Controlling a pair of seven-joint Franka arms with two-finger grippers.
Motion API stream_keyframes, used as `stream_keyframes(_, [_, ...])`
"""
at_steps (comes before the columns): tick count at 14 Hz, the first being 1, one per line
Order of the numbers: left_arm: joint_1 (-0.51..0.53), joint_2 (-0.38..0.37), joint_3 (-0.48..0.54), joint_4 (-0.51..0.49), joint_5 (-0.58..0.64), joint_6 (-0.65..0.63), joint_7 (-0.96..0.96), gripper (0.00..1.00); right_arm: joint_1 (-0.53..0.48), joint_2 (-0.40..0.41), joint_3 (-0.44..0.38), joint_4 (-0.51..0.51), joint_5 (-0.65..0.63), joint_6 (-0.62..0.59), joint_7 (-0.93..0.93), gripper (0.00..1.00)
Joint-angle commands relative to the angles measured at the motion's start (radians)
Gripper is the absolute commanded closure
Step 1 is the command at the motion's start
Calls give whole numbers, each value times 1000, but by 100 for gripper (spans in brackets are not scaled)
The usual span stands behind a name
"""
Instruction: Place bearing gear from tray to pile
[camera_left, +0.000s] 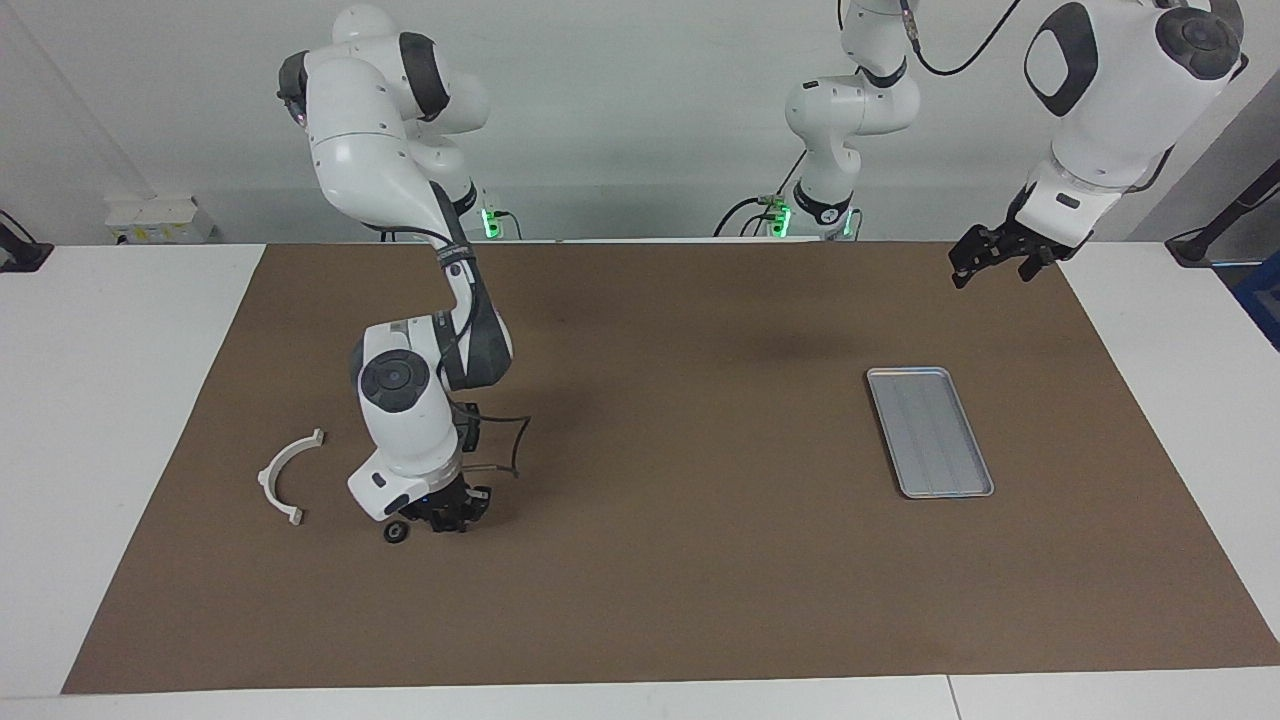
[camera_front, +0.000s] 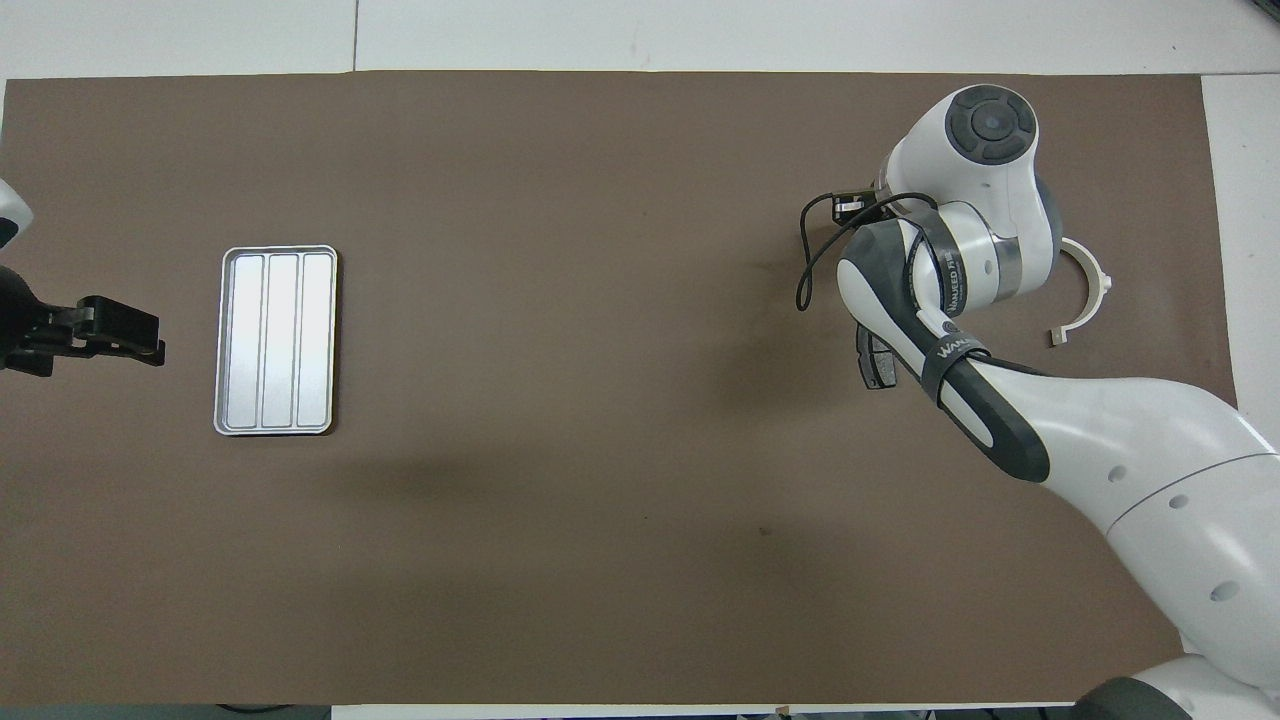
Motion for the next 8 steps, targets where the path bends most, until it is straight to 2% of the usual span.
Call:
stream_keyframes(1, [-12,-32,10,-36,-10,17,8,0,-6,-21,14,-23,-3,9,-4,0])
stream_keyframes(8, [-12,-37,12,-29,-10,7,5,0,-24,-100,14,-24,-2,-73,-10,0])
